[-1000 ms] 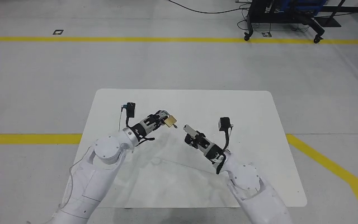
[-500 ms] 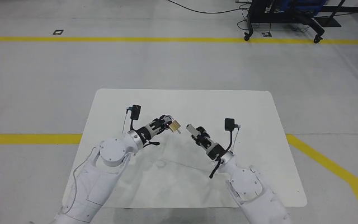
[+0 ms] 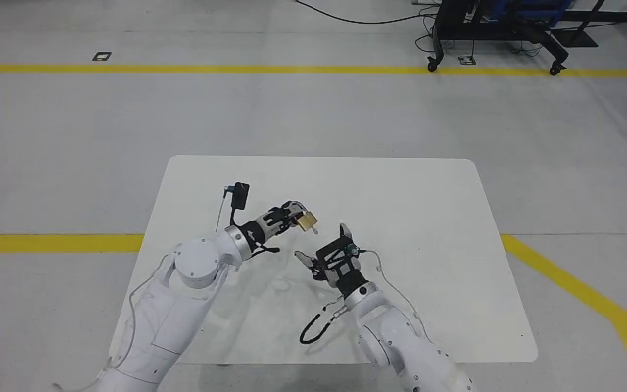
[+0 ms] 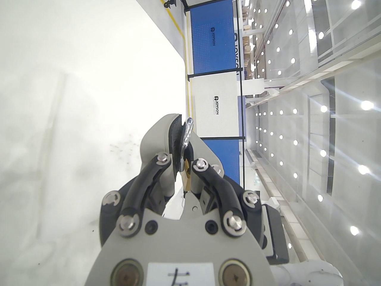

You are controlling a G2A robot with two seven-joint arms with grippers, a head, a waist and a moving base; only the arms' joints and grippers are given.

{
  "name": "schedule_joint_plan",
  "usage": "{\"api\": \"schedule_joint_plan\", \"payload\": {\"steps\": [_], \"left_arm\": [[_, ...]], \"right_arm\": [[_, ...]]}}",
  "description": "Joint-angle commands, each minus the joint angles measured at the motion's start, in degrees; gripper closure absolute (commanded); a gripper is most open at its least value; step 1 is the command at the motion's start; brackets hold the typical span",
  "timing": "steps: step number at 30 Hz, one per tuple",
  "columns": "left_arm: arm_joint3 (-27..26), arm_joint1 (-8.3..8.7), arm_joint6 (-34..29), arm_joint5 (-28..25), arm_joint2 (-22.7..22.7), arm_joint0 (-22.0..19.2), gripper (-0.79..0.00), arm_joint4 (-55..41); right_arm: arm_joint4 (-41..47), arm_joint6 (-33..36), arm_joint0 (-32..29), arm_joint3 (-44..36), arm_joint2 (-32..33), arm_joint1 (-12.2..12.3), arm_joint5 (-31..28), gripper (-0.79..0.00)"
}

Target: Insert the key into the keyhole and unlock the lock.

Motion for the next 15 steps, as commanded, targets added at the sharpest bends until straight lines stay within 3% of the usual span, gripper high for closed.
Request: {"api": "schedule_joint_plan", "payload": {"steps": [1, 15], "left_arm": [[0.13, 0.02, -0.98, -0.37, 0.14, -0.15, 0.000, 0.29], [0.31, 0.24, -3.84, -0.67, 0.32, -0.38, 0.000, 3.09]], "right_arm": [[-0.47, 0.03, 0.81, 0.84, -0.67, -0.31, 0.85, -0.514], [-7.35, 5.77, 4.49, 2.32, -1.18, -1.49, 5.01, -0.440]]}}
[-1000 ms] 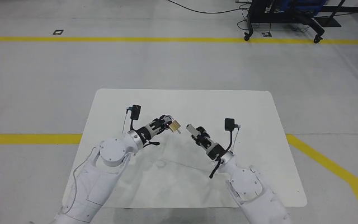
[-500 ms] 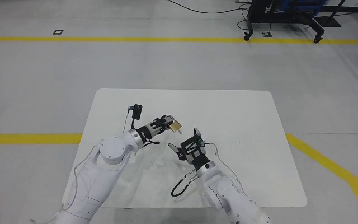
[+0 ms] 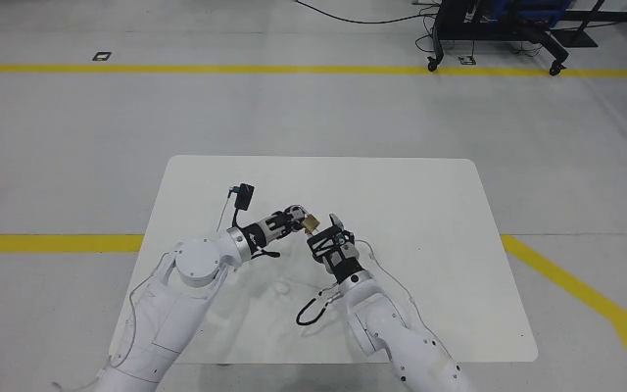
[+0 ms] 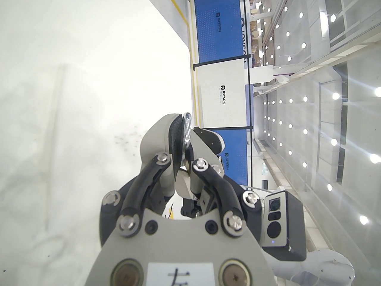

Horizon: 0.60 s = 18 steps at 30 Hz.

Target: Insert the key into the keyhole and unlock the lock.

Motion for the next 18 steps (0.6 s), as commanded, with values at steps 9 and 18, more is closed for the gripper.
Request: {"api": "schedule_joint_plan", "payload": {"steps": [9, 18], "left_arm": [[0.09, -0.03, -0.34, -0.20, 0.41, -0.11, 0.000, 1.22], [0.02, -0.01, -0.81, -0.82, 0.35, 0.03, 0.000, 1.60]], "right_arm": [[-1.10, 0.85, 0.17, 0.06, 0.53, -0.34, -2.01, -0.283], [-0.80, 1.84, 1.61, 1.49, 0.32, -1.00, -3.33, 0.000]]}}
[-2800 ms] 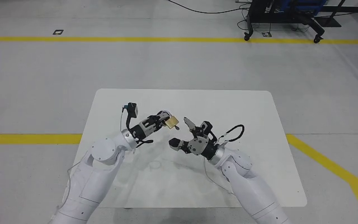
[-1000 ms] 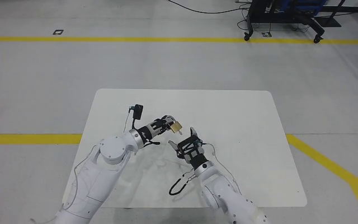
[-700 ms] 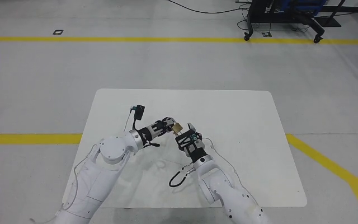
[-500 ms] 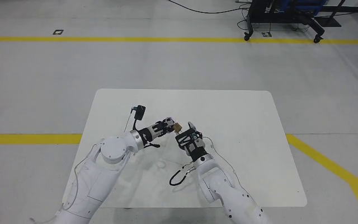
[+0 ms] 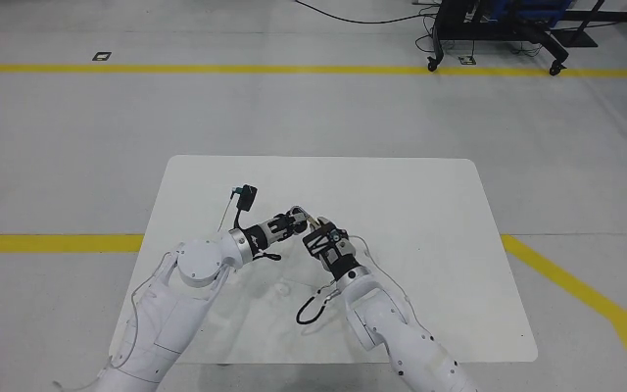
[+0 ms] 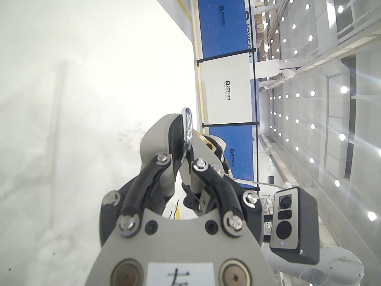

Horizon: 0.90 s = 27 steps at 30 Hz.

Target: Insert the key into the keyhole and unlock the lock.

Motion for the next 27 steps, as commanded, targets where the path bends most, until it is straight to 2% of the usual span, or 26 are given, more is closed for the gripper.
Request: {"api": "schedule_joint_plan", "payload": {"steps": [1, 8, 9, 10, 11, 12, 22, 27], "left_arm": [[0.01, 0.01, -0.10, -0.03, -0.01, 0.00, 0.000, 0.11], [-0.05, -0.02, 0.05, -0.41, -0.23, 0.09, 0.000, -0.20], [-0.07, -0.03, 0.12, -0.68, -0.25, 0.13, -0.074, -0.32], [-0.03, -0.04, 0.11, -0.79, -0.24, 0.14, -0.314, -0.35], [-0.01, -0.05, 0.10, -0.89, -0.25, 0.15, -0.619, -0.46], [0.00, -0.06, 0.09, -0.98, -0.26, 0.15, -0.785, -0.59], [0.17, -0.12, -0.12, -1.57, -0.48, 0.04, -0.785, -1.22], [0.61, -0.11, 0.36, -1.93, -1.34, -0.07, -0.785, -2.31]], "right_arm": [[-0.10, 0.04, 0.23, 0.18, -0.06, -0.13, -0.09, 0.000], [1.53, -0.70, -0.62, -0.38, 0.87, -0.31, -1.15, 0.000], [2.17, -0.93, -0.95, -0.60, 1.26, -0.28, -1.45, 0.000], [2.65, -1.19, -1.28, -0.84, 1.65, -0.24, -1.77, 0.000], [3.41, -1.51, -1.69, -1.11, 2.13, -0.19, -2.09, 0.000], [4.33, -1.80, -2.12, -1.41, 2.67, -0.14, -2.42, 0.000], [11.01, -3.69, -7.99, -5.51, 10.15, 1.17, -8.04, 0.000], [4.56, 3.65, -11.91, -7.64, 14.73, 2.66, -11.12, 0.000]]}}
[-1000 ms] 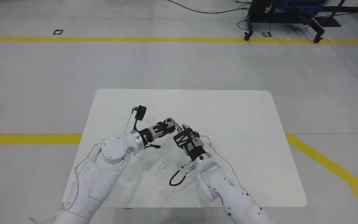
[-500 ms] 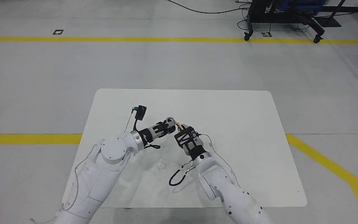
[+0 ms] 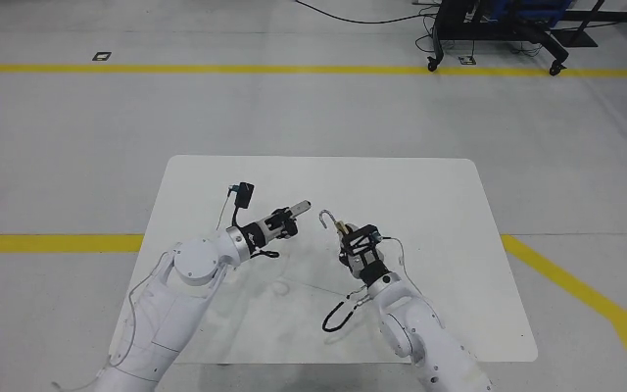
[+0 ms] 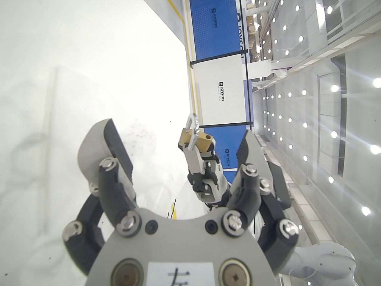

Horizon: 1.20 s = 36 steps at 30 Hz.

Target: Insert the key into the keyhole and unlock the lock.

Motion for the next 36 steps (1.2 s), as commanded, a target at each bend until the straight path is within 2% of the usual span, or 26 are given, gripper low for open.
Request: {"api": "schedule_joint_plan", "payload": {"steps": [1, 4, 9, 10, 11, 12, 13, 19, 23, 27, 29, 32, 36], "left_arm": [[0.09, 0.01, 0.06, -0.05, -0.25, -0.01, -0.785, -0.32], [0.16, 0.01, -0.04, -0.12, -0.39, -0.04, -0.785, -0.43], [0.19, -0.01, 0.13, -0.31, -0.41, -0.03, -0.785, -0.29], [0.20, -0.02, 0.11, -0.38, -0.40, -0.01, -0.785, -0.37], [0.23, -0.02, 0.07, -0.42, -0.40, -0.02, -0.785, -0.40], [0.26, -0.03, 0.12, -0.49, -0.45, -0.03, -0.785, -0.48], [0.27, -0.03, 0.18, -0.58, -0.53, -0.01, -0.785, -0.57], [0.20, -0.01, 0.47, -0.81, -1.20, 0.36, -0.785, -1.63], [-0.73, -0.09, 3.73, -2.47, -1.52, 1.21, -0.785, -0.80], [-2.09, -0.09, 7.19, -4.69, -1.30, 2.33, -0.785, 2.79], [-3.09, -0.13, 9.10, -6.70, -1.27, 3.13, -0.785, 4.04], [-5.91, -0.13, 12.60, -12.41, -2.34, 5.24, -0.785, 3.97], [-7.71, 0.06, 16.49, -17.81, -4.80, 8.28, -0.785, 4.20]], "right_arm": [[-3.35, 4.30, -1.41, -1.37, 1.29, 0.53, -1.57, 0.000], [-5.96, 9.60, -3.77, -3.72, 2.93, 1.29, -5.67, 0.000], [-7.52, 14.03, -5.87, -5.16, 3.68, 1.80, -8.37, 0.000], [-7.69, 14.41, -5.86, -4.86, 3.44, 1.79, -8.32, -0.172], [-7.84, 14.62, -5.77, -4.60, 3.10, 1.76, -8.25, -0.265], [-7.59, 14.81, -5.70, -4.31, 2.74, 1.71, -8.28, -0.391], [-7.32, 15.05, -5.58, -4.03, 2.44, 1.67, -8.36, -0.785], [-6.91, 14.55, -5.60, -3.88, 1.33, 1.54, -7.44, -0.785], [-1.47, 9.03, -7.47, -6.58, 3.48, 1.65, -7.19, -0.785], [10.19, -2.50, -10.70, -9.62, 9.46, 1.95, -9.30, -0.785], [16.45, -11.19, -12.55, -10.76, 12.46, 1.91, -9.66, -0.785], [22.07, -22.63, -15.00, -11.52, 16.18, 1.93, -11.69, -0.785], [29.07, -32.22, -17.74, -12.46, 19.64, 1.79, -13.47, -0.785]]}}
